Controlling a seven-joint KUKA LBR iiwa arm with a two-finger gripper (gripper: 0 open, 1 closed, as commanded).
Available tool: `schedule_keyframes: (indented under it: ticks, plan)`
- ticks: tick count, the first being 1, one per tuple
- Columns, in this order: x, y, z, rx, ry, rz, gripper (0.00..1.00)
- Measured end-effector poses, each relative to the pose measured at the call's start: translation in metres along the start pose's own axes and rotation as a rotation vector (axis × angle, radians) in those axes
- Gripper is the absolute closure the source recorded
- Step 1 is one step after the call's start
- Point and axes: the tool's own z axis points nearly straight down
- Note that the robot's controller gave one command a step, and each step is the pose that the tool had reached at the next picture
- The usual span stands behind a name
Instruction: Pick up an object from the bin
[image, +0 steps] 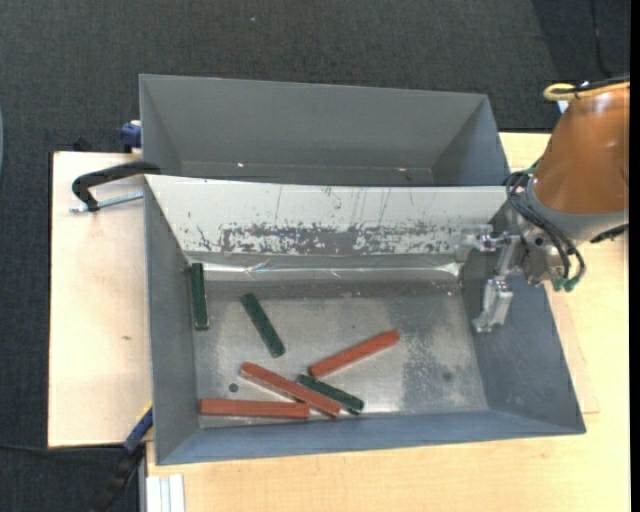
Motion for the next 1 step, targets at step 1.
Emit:
schedule_keyframes:
  ticks: [1]
  plan:
    - [-0.0083, 0.0254, 0.0674, -0.003, 0.003, 0.031, 0.00]
